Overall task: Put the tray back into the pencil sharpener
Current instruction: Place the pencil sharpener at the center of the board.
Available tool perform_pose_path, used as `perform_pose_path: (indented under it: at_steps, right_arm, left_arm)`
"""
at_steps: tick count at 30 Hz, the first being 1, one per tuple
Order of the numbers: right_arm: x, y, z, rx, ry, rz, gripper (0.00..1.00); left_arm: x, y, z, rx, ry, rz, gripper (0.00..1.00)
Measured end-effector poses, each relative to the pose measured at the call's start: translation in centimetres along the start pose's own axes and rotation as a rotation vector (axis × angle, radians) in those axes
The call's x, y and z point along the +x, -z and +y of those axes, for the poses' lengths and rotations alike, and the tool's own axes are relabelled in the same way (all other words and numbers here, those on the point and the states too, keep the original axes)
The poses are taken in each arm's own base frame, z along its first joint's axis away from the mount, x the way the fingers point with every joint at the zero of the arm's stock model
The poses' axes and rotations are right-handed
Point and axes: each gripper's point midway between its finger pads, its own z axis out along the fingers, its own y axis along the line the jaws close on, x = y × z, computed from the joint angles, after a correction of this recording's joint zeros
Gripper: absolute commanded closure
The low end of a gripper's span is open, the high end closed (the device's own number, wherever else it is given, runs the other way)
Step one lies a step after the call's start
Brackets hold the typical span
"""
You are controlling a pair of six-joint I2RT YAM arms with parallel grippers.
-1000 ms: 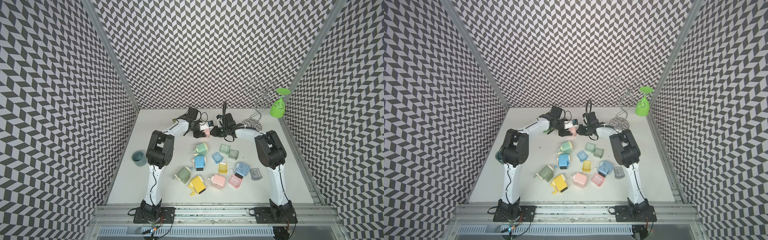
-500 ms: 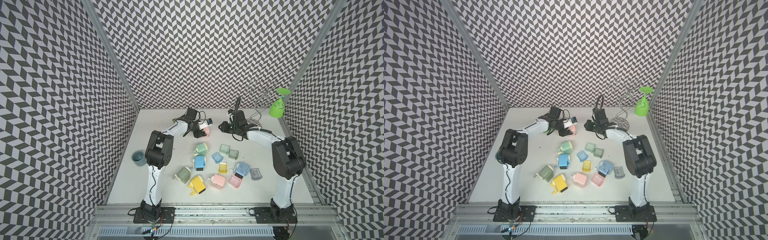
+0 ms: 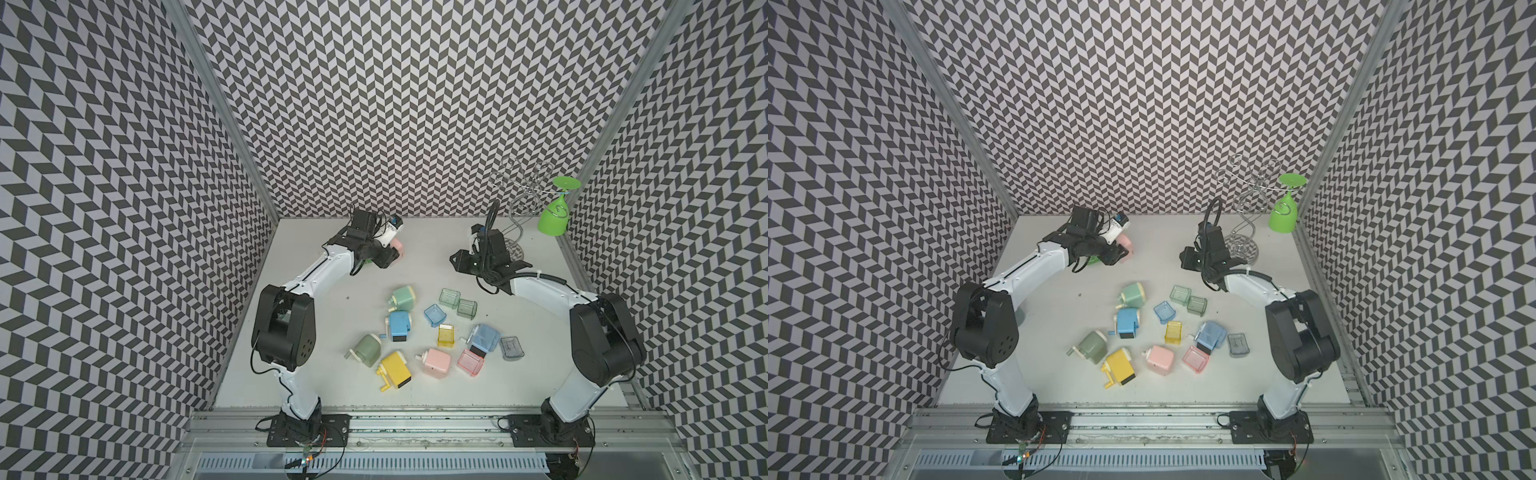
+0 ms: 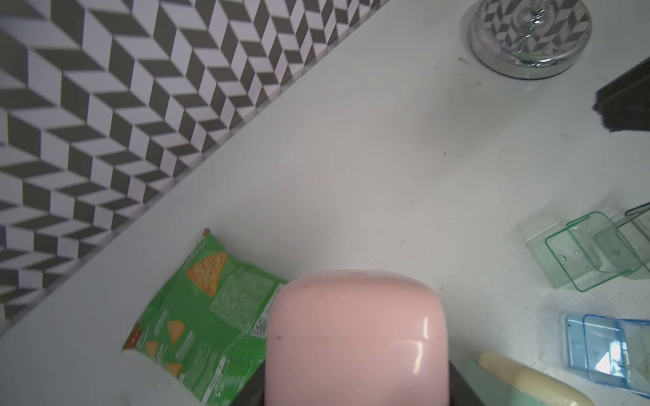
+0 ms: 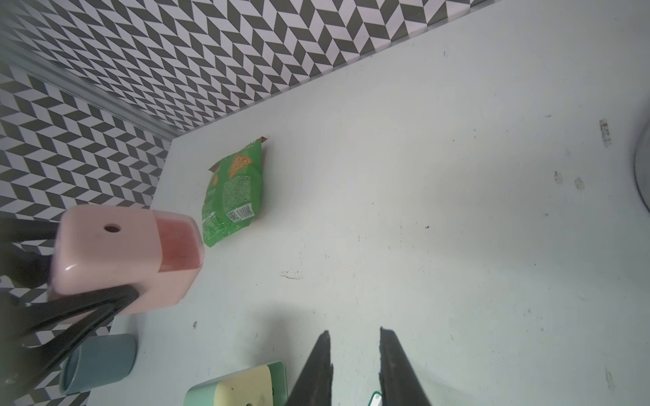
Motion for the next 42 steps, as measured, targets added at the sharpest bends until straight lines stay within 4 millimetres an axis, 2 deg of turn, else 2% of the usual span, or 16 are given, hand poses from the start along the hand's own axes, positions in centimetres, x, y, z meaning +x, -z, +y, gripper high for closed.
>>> perform_pose_path:
  at_steps: [2, 6, 9, 11, 16, 23, 24, 27, 30, 36, 42]
  right_arm:
    - [0.1, 0.5, 0.0, 0.000, 0.001, -0.006, 0.75]
    - [0.2, 1.2, 0.0, -0.001, 0.003, -0.016, 0.74]
    - [0.4, 1.7, -0.1, 0.002, 0.003, -0.020, 0.74]
    - [0.5, 2.0, -0.1, 0.004, 0.003, -0.023, 0.74]
    - [0.8, 2.6, -0.2, 0.007, 0.004, -0.026, 0.74]
    - [0.5, 3.4, 0.0, 0.003, 0.007, -0.045, 0.73]
    - [0.4, 3.5, 0.0, 0.003, 0.008, -0.048, 0.73]
    - [0.2, 3.7, 0.1, 0.004, 0.009, -0.056, 0.72]
    - [0.3, 3.7, -0.1, 0.010, 0.008, -0.057, 0.68]
    - [0.3, 3.9, -0.2, 0.016, 0.013, -0.061, 0.61]
    - [0.1, 4.2, 0.0, 0.013, 0.019, -0.069, 0.58]
  left_arm:
    - [2.6, -0.1, 0.4, -0.027, 0.075, 0.070, 0.92]
    - [9.1, -0.5, 1.2, -0.087, 0.266, 0.240, 0.90]
    - [12.4, -0.3, 1.8, -0.137, 0.385, 0.317, 0.89]
    - [13.4, 0.1, 2.4, -0.172, 0.446, 0.330, 0.88]
    - [14.1, 1.6, 4.2, -0.262, 0.548, 0.307, 0.81]
    - [14.4, 1.5, 5.2, -0.327, 0.589, 0.284, 0.64]
    - [14.6, 1.5, 5.3, -0.331, 0.592, 0.283, 0.61]
    - [15.2, 1.2, 5.2, -0.339, 0.600, 0.282, 0.41]
    - [15.2, 1.0, 5.3, -0.346, 0.611, 0.268, 0.31]
    - [15.6, 0.8, 5.4, -0.357, 0.614, 0.262, 0.22]
    - [14.4, 1.7, 5.7, -0.366, 0.608, 0.218, 0.19]
